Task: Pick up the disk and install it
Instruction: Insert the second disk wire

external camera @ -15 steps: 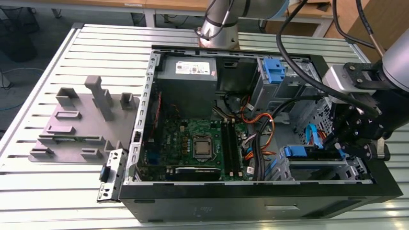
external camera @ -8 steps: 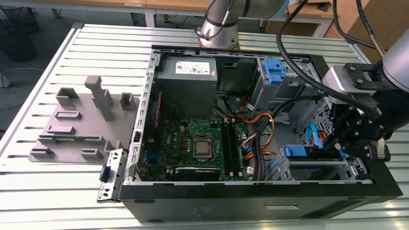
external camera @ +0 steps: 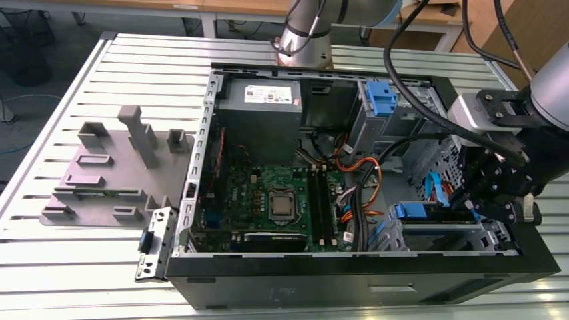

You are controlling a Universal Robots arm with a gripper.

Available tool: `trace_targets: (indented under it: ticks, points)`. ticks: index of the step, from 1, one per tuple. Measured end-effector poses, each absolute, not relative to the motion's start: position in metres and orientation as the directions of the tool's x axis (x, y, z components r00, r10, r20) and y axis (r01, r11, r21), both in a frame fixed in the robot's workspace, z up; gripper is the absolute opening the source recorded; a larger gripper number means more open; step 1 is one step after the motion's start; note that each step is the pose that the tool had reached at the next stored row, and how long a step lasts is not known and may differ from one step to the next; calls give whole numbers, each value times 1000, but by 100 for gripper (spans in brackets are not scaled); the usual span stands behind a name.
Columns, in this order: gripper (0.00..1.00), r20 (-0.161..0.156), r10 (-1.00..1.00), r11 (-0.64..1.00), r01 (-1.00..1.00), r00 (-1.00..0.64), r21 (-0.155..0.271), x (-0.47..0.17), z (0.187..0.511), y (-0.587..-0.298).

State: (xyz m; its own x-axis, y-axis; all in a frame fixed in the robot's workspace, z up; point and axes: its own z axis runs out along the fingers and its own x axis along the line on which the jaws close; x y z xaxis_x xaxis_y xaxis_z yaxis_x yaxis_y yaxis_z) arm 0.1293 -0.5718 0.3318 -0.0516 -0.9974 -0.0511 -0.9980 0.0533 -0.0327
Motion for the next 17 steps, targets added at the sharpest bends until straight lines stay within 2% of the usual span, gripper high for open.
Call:
trace_targets:
  ticks: [17]
  points:
    - [16, -52, -997, 53, -998, -52, -33, 129, 327, -572]
